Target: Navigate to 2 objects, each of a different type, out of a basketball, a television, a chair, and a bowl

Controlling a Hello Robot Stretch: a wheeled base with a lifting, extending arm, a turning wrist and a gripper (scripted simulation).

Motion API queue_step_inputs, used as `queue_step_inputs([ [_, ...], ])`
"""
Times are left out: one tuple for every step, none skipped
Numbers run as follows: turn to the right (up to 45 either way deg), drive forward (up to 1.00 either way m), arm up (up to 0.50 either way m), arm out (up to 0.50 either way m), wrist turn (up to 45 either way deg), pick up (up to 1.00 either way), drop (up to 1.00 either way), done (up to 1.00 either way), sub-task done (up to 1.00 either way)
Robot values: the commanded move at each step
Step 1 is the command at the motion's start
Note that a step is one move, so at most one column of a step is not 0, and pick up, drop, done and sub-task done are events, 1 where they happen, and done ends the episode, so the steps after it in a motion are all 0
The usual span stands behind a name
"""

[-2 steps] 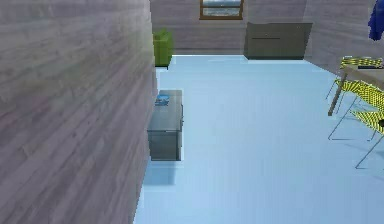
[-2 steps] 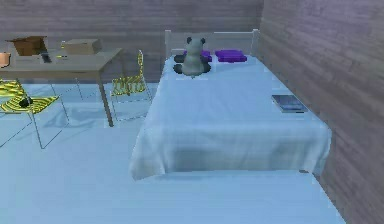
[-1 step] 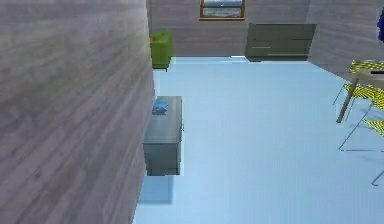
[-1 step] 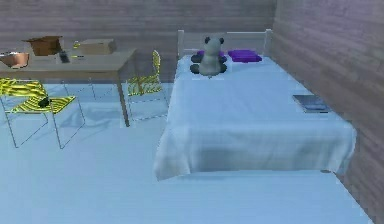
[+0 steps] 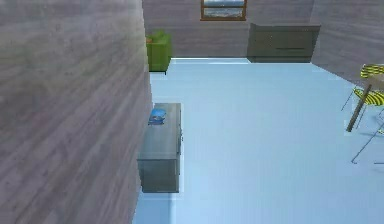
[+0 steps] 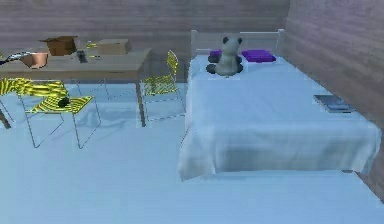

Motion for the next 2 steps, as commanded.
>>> queue_step_inputs([
  [45.0,0.0,0.0,0.0,0.0,0.0,0.0,0.0,0.0],
  [42.0,0.0,0.0,0.0,0.0,0.0,0.0,0.0,0.0],
])
